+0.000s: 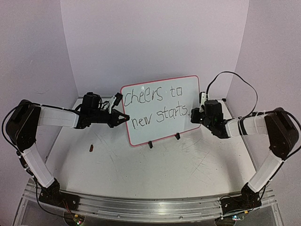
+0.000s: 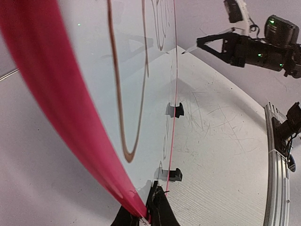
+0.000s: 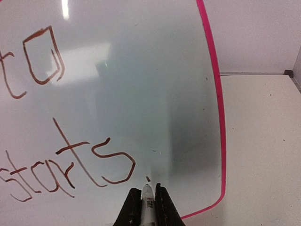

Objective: Write a sentence on the whiteboard
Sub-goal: Write a sentence on the whiteboard, then set down the whiteboard marker without the cap at the center of the board, then pick up the pen cap from the corner of the board.

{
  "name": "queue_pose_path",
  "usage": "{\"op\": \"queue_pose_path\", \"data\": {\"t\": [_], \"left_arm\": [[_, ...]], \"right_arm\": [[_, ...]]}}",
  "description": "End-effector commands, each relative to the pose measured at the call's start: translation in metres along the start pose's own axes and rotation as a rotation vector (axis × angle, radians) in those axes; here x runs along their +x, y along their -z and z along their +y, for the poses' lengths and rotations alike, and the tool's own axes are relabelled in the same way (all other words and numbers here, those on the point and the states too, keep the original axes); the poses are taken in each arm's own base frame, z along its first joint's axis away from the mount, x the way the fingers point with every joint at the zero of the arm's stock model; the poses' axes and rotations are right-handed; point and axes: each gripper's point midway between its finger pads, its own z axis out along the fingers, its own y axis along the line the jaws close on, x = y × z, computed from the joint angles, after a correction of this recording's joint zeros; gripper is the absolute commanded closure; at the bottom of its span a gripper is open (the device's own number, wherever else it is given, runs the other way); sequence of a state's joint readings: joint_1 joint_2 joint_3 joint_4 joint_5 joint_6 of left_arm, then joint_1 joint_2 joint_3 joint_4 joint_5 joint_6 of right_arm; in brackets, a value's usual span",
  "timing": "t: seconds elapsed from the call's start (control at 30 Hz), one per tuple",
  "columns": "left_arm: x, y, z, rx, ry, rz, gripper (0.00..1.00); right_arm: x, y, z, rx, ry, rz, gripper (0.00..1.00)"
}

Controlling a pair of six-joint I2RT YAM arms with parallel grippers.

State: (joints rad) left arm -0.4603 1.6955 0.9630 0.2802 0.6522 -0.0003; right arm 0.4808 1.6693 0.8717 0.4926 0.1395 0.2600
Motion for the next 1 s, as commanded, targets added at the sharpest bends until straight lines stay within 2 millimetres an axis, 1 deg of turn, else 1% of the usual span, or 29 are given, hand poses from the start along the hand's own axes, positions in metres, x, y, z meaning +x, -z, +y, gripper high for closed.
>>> {"op": "queue_pose_path", "data": {"t": [0.0,0.07,0.1,0.17,0.2,0.27,0.3,0.37,0.43,0.53,0.63,0.7,0.8,0.87,0.9,0.97], "left_arm": [[-0.015,0.01,0.037,-0.213,-0.1,-0.014,0.9],[-0.019,0.013,0.04,-0.234,-0.098,-0.022,0.76],[-0.022,0.014,0.041,-0.239,-0.093,-0.029,0.71],[-0.034,0.018,0.039,-0.24,-0.093,-0.054,0.64],[-0.043,0.021,0.036,-0.239,-0.098,-0.074,0.6],[-0.058,0.029,0.031,-0.24,-0.104,-0.107,0.56],[-0.067,0.034,0.027,-0.242,-0.109,-0.126,0.52],[-0.078,0.043,0.022,-0.253,-0.111,-0.148,0.37],[-0.083,0.054,0.018,-0.278,-0.101,-0.147,0.35],[-0.078,0.073,0.009,-0.306,-0.05,-0.135,0.31],[-0.06,0.098,-0.003,-0.341,0.058,-0.134,0.29],[-0.042,0.116,-0.005,-0.388,0.178,-0.133,0.25],[-0.001,0.13,0.003,-0.491,0.44,-0.06,0.21],[0.035,0.135,0.01,-0.579,0.592,0.037,0.21],[0.055,0.138,0.014,-0.628,0.652,0.103,0.22],[0.083,0.142,0.018,-0.696,0.731,0.194,0.27]], "right_arm": [[-0.059,0.073,0.005,-0.077,-0.107,-0.152,1.0],[-0.069,0.095,0.004,-0.089,-0.097,-0.173,1.0],[-0.071,0.102,0.003,-0.089,-0.084,-0.181,1.0],[-0.071,0.108,-0.002,-0.069,-0.054,-0.185,1.0],[-0.072,0.11,-0.004,-0.056,-0.043,-0.183,1.0],[-0.073,0.113,-0.006,-0.05,-0.03,-0.186,1.0],[-0.074,0.114,-0.006,-0.051,-0.025,-0.192,1.0],[-0.077,0.116,-0.004,-0.059,-0.019,-0.204,1.0],[-0.081,0.117,-0.002,-0.071,-0.012,-0.213,1.0],[-0.085,0.121,0.002,-0.094,0.002,-0.224,1.0],[-0.086,0.124,0.009,-0.135,0.018,-0.223,1.0],[-0.084,0.125,0.017,-0.176,0.029,-0.212,1.0],[-0.081,0.125,0.029,-0.241,0.046,-0.188,1.0],[-0.08,0.125,0.035,-0.275,0.053,-0.176,1.0],[-0.08,0.126,0.038,-0.289,0.055,-0.172,1.0],[-0.079,0.125,0.044,-0.317,0.064,-0.157,1.0]]}}
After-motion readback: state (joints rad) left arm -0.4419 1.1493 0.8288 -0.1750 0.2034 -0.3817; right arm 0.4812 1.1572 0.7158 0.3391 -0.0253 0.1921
